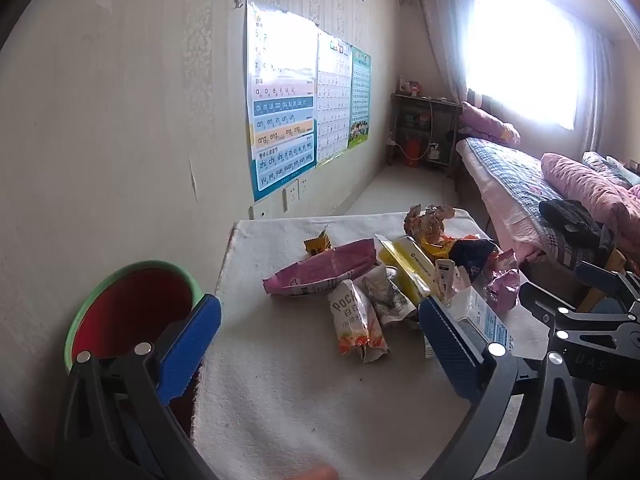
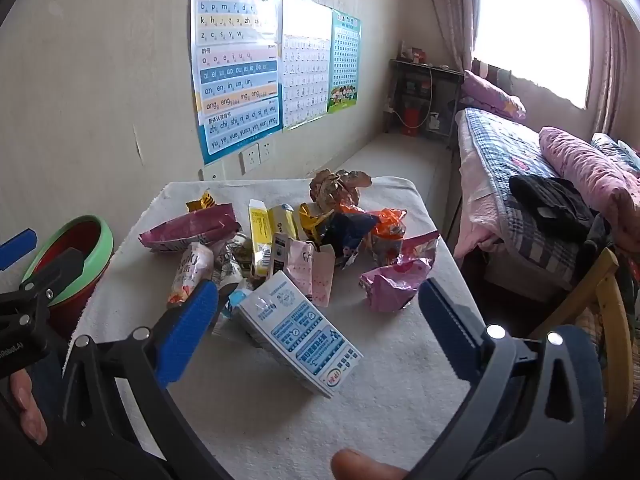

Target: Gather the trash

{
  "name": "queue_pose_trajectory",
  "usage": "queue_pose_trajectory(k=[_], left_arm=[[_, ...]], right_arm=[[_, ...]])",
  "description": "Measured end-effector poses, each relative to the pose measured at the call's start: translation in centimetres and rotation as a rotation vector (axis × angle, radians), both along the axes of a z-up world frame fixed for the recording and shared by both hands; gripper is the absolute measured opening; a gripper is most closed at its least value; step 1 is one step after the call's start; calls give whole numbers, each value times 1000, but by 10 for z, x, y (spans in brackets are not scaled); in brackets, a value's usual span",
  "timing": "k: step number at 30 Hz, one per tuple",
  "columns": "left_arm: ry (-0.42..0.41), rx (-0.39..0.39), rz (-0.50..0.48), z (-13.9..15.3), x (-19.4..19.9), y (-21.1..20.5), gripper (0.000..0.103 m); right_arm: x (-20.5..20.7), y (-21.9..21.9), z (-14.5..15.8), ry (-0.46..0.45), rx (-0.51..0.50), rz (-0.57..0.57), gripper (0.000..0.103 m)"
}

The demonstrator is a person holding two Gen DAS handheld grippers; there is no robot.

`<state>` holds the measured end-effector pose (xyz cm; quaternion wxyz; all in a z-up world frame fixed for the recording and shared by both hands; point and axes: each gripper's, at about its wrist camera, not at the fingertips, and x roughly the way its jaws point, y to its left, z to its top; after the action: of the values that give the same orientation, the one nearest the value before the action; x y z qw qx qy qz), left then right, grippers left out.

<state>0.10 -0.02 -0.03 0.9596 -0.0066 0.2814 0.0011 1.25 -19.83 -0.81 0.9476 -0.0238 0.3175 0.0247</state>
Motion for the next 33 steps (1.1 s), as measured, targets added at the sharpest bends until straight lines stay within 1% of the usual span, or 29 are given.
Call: queue_pose_trajectory(k=[8,19,33], left_arm=[[-5,4,2,1,4,1,95],[-13,5,0,-2,-3,-1,95],[-7,7,-1,-3,-2,1,95]], right_arm=[[-1,-2,2,-4,5,-1,99],[-3,-1,1,-14,1,-6,99],[-4,-1,1,-19,-5,-13,99]])
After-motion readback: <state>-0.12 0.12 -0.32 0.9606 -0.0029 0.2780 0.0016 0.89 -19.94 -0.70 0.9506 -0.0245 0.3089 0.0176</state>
